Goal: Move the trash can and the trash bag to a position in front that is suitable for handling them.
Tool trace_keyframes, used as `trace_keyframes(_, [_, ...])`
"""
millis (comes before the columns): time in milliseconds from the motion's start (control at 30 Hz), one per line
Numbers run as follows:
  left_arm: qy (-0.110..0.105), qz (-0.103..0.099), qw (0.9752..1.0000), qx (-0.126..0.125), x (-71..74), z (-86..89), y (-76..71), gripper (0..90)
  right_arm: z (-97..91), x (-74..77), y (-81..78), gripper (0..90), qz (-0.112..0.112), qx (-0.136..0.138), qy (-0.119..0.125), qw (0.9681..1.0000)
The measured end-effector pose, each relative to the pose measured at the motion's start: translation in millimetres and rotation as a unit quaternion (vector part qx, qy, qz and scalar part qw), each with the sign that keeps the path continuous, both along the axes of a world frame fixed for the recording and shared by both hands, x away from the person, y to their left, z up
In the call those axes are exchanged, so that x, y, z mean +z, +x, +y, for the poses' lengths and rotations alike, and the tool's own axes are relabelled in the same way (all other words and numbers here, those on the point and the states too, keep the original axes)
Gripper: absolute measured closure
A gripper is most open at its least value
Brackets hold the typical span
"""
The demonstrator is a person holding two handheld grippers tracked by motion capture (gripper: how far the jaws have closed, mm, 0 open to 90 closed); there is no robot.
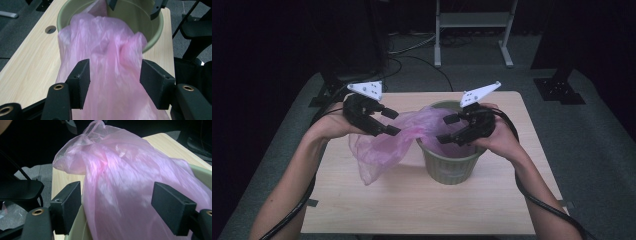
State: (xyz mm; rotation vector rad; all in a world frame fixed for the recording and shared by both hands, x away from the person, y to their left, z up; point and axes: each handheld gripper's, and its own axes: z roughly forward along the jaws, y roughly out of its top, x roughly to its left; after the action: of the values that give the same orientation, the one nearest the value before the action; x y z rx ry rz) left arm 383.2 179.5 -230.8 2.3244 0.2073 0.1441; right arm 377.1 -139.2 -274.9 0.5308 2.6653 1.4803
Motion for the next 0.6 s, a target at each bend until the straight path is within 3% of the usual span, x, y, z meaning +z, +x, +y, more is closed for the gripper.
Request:
trace_keyframes(133, [-0.003, 0.002, 1.0000, 0.006, -0.8, 9.7, -3.1, 38.7, 13.1, 0.5, 5.4, 25.3, 0.002, 0.008, -0.010, 0.9999])
trace_keyframes(333, [-0.003, 0.005, 0.9999, 0.016, -2.7, 22.5, -5.0, 38.1, 34.8, -4.9, 13.8, 40.5, -0.003, 0.017, -0.042, 0.9990])
trace_keyframes(367, [-0.006, 0.006, 0.9998, 0.019, -3.3, 25.4, -5.3, 37.9, 40.0, -6.5, 15.1, 47.9, -0.010, 0.013, -0.049, 0.9987])
trace_keyframes(400, [-0.006, 0.006, 0.9998, 0.019, -3.3, 25.4, -5.3, 37.8, 40.0, -6.5, 15.1, 47.9, -0.010, 0.013, -0.049, 0.9987])
trace_keyframes(467, [-0.006, 0.006, 0.9997, 0.021, -4.1, 29.2, -5.5, 37.8, 43.7, -7.9, 15.7, 61.3, -0.013, 0.008, -0.060, 0.9981])
trace_keyframes(500, [-0.009, 0.008, 0.9996, 0.024, -4.9, 30.6, -5.8, 37.7, 45.0, -9.5, 16.2, 74.7, -0.013, 0.004, -0.071, 0.9974])
trace_keyframes(600, [-0.011, 0.009, 0.9995, 0.028, -6.4, 35.1, -5.4, 37.6, 43.4, -10.7, 16.9, 82.6, -0.013, 0.000, -0.080, 0.9967])
